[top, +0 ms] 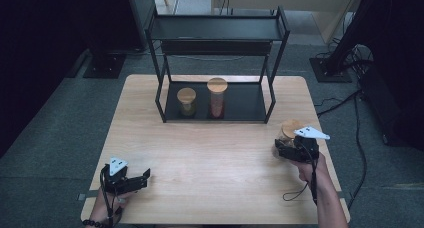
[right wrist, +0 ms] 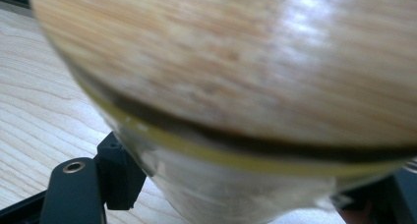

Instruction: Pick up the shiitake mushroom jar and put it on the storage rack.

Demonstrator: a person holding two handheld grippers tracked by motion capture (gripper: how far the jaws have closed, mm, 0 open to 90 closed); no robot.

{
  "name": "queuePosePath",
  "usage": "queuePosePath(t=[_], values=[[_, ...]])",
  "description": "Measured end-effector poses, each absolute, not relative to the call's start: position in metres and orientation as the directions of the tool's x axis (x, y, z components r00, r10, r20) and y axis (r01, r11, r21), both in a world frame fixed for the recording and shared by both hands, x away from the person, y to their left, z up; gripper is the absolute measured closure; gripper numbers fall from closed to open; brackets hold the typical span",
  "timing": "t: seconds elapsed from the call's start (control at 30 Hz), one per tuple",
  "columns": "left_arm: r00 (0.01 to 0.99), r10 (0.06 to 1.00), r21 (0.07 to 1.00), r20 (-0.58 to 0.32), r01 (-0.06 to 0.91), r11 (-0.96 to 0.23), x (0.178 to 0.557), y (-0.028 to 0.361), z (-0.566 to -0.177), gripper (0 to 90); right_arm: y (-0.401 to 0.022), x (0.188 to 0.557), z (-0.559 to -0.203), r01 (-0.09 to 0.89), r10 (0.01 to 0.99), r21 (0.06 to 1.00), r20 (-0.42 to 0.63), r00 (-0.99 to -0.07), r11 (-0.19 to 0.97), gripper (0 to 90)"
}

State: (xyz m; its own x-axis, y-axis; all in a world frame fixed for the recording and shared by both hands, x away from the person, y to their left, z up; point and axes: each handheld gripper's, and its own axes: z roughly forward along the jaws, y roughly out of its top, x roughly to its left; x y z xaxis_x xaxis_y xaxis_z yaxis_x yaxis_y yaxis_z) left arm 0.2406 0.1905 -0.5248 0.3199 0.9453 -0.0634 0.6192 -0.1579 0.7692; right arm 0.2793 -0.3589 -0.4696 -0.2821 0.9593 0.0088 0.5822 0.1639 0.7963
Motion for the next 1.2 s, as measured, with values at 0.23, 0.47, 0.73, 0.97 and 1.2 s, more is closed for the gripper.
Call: queuePosePath(t=[0.23, 0.47, 0.73, 0.97, 1.2], values=[[0.321, 0.945, 0.77, -0.064, 0.619, -0.158, 0.241, 0.191, -0.525, 2.0, -0.351, 0.283, -0.469, 0.581, 0.957, 0.797, 0.01, -0.289, 0.167, 25.0], [0.321, 0.945, 0.77, -0.065, 0.619, -0.157, 0.24, 0.19, -0.525, 2.0, -0.342, 0.288, -0.469, 0.578, 0.953, 0.796, 0.007, -0.304, 0.179, 25.0], [0.323, 0.944, 0.771, -0.067, 0.617, -0.156, 0.24, 0.191, -0.525, 2.0, -0.331, 0.294, -0.469, 0.576, 0.947, 0.795, 0.007, -0.322, 0.19, 25.0], [0.325, 0.943, 0.771, -0.068, 0.617, -0.157, 0.24, 0.191, -0.525, 2.0, -0.323, 0.299, -0.468, 0.575, 0.944, 0.794, 0.007, -0.331, 0.196, 25.0], [0.326, 0.943, 0.771, -0.068, 0.617, -0.158, 0.24, 0.191, -0.525, 2.0, -0.317, 0.303, -0.468, 0.575, 0.941, 0.792, 0.003, -0.339, 0.204, 25.0]])
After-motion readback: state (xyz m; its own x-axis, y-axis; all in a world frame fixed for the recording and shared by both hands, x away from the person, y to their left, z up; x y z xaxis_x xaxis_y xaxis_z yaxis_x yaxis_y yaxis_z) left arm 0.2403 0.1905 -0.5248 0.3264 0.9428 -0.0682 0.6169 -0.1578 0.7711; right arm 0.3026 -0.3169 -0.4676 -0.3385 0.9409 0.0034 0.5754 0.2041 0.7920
